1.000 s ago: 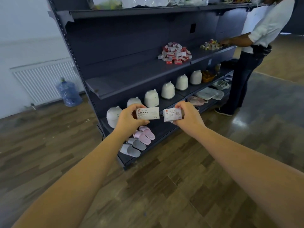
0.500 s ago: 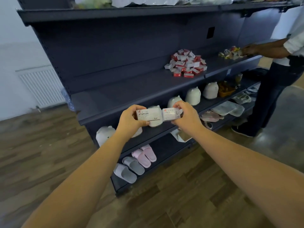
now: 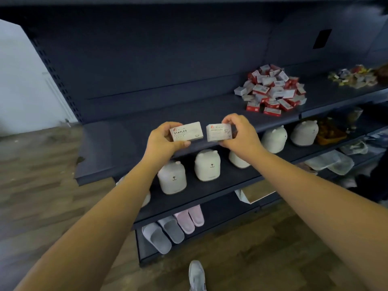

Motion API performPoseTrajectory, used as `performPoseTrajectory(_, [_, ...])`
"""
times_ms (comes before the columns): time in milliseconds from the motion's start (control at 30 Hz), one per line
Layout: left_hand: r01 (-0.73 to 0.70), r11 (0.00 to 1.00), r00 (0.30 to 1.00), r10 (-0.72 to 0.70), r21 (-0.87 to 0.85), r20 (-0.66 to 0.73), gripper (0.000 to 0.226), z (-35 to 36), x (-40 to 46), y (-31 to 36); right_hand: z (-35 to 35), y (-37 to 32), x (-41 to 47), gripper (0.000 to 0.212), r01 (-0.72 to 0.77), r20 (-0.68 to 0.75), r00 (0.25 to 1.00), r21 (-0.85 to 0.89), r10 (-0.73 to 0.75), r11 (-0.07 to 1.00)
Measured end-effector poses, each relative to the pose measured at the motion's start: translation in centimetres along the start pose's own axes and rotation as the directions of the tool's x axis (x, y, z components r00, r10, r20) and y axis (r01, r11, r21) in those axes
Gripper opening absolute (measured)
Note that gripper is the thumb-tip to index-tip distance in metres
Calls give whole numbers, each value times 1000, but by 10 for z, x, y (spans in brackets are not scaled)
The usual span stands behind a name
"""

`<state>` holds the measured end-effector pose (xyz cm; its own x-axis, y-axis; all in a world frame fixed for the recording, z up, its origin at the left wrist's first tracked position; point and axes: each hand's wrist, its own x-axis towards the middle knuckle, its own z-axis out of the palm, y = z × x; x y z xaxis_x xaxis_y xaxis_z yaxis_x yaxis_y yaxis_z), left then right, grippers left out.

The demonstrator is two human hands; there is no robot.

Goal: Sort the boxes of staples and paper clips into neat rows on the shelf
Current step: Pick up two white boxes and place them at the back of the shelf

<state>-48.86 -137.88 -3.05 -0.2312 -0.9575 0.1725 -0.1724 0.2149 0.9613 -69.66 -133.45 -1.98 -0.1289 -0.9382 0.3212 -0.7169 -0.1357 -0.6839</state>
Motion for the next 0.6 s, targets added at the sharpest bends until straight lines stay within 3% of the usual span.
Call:
performPoseTrajectory(233, [16,998,999,-15,-53,30,42,-17,90,-12,33,19,101,39,75,119,990,25,-77,997])
performPoseTrajectory(600, [34,998,999,-36,-59,-33,46,-37,153,-20,52,22,173,34,-21,147,989,288,-22,957])
